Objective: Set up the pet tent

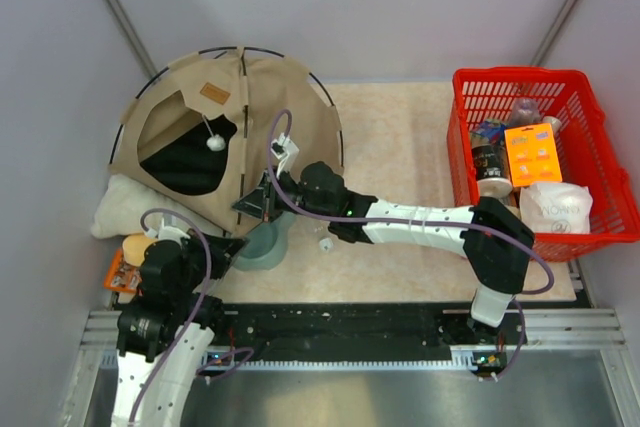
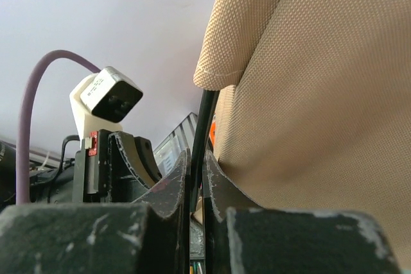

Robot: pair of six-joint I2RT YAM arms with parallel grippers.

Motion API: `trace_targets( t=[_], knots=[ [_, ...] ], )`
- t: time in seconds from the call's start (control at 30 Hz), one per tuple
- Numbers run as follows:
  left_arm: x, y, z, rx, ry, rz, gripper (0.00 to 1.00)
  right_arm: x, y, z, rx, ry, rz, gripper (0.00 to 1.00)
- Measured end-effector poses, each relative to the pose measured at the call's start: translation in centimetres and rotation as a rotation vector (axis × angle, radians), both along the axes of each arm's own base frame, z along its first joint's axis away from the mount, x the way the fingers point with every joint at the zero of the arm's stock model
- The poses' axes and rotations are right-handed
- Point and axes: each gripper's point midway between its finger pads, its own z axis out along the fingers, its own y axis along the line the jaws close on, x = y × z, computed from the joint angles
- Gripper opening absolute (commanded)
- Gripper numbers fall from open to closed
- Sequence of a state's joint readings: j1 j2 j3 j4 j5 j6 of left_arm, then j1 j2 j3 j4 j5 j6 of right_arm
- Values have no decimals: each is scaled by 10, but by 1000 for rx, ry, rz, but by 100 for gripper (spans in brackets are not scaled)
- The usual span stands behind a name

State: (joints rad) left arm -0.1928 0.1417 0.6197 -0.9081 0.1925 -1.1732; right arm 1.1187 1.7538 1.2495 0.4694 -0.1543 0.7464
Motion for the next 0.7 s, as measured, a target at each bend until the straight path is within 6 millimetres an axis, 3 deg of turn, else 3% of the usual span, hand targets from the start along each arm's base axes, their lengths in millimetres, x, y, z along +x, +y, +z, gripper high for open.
trace_targets(
  t=[0.7],
  knots=[
    [2, -5, 0, 21, -6, -45, 0, 0, 6, -9, -31, -21, -7, 0]
  ],
)
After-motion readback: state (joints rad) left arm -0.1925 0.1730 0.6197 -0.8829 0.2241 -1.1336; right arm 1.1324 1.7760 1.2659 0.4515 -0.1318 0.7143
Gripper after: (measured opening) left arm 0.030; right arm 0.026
